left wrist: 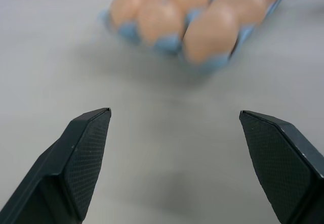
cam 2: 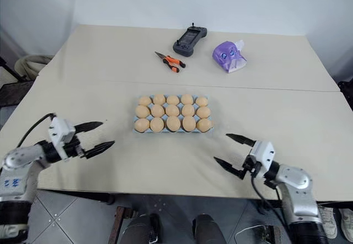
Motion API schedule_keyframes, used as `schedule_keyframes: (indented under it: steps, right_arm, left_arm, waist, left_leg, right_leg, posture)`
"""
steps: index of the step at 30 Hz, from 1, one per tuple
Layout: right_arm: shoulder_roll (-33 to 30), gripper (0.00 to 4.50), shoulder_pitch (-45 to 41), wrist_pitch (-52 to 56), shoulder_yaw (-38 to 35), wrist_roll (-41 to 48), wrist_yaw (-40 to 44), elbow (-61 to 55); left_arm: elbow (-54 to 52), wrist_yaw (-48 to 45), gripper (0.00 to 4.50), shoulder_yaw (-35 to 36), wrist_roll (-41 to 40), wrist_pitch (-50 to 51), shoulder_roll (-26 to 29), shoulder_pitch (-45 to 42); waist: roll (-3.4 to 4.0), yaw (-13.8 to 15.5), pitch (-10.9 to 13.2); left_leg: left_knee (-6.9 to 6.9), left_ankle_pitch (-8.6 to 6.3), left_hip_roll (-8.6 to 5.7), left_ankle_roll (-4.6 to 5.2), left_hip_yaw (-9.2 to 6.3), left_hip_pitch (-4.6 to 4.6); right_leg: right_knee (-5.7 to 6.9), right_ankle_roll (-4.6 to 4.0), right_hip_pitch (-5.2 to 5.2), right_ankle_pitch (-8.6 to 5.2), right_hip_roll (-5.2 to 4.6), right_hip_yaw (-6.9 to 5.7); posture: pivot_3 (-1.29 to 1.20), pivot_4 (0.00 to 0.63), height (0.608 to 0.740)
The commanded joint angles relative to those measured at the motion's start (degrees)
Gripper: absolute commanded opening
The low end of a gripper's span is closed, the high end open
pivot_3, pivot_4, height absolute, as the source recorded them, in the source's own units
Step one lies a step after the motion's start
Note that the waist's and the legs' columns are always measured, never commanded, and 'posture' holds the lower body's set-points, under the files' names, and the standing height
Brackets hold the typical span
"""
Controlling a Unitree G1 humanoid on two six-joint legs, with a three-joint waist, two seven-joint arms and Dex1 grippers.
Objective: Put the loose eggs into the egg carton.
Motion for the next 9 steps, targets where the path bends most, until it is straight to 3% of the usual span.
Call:
schedule_keyframes:
  steps: [1,9]
  right_arm:
    - [-1.46,4.50,-1.34,0.31,-2.37,2.20,1.16,0.81]
    - [-1.56,4.50,-4.66,-0.29,-2.27,1.53,2.33,4.52]
  left_arm:
    - [-4.81,1.27,4.32,3.16,-1.43,-0.12,1.02,3.05]
    - [-10.36,5.42,4.32,3.05,-0.91,1.23,-1.63,7.34]
  waist:
    - [0.00,0.18,0.00]
    - [0.00,0.14,0.00]
  left_leg:
    - [-0.02,0.00,-0.01,0.00,-0.03,0.02]
    - [-0.09,-0.07,-0.09,0.12,-0.01,0.03]
  right_leg:
    - [0.01,-0.01,0.02,0.00,-0.04,-0.04]
    - [-0.05,-0.03,0.04,0.00,-0.13,-0.04]
  posture:
    - [0.00,0.150,0.740]
    - [0.00,0.150,0.740]
